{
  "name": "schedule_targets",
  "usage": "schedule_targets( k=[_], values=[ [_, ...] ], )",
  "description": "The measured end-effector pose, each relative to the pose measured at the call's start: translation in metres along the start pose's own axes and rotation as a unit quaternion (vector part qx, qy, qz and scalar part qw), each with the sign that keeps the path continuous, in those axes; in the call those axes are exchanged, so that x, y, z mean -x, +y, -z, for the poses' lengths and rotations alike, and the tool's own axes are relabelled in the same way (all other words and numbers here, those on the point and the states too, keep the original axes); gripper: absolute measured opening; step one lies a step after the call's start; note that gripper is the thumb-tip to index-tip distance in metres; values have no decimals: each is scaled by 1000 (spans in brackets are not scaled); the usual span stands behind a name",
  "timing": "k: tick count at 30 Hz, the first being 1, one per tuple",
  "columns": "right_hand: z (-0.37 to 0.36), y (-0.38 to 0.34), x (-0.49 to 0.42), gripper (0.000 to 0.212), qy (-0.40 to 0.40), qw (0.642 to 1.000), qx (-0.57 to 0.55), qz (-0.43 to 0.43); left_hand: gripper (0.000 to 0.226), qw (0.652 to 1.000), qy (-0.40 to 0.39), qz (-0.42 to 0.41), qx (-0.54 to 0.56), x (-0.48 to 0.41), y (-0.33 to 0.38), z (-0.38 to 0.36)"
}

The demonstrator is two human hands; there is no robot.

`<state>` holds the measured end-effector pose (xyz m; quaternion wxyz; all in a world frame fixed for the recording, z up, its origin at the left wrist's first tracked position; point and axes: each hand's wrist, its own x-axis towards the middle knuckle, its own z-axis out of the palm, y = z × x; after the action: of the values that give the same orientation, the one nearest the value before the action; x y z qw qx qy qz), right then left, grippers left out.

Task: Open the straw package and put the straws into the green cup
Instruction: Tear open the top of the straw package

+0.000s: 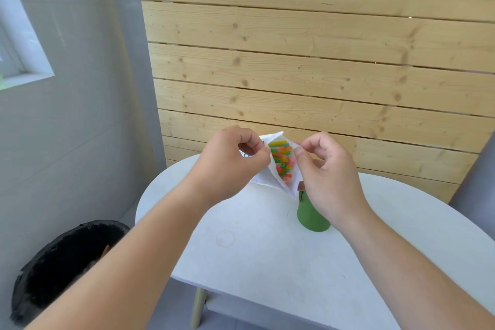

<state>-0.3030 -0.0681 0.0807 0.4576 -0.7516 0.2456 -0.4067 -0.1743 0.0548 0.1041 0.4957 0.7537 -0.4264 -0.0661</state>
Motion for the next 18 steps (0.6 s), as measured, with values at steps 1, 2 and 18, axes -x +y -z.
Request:
schedule_targets(
  k=[1, 2, 18],
  values=[
    [2, 0, -1, 14, 2, 1000, -11, -5, 22, 999, 24, -14, -34, 1, 1, 0],
    [3, 0, -2, 14, 0, 1000, -25, -12, 22, 996, 47, -31, -67, 2, 3, -1],
    [12, -29, -1, 19, 3, 909, -395, -132, 112, 792, -262, 342, 432, -3, -41, -22]
  ],
)
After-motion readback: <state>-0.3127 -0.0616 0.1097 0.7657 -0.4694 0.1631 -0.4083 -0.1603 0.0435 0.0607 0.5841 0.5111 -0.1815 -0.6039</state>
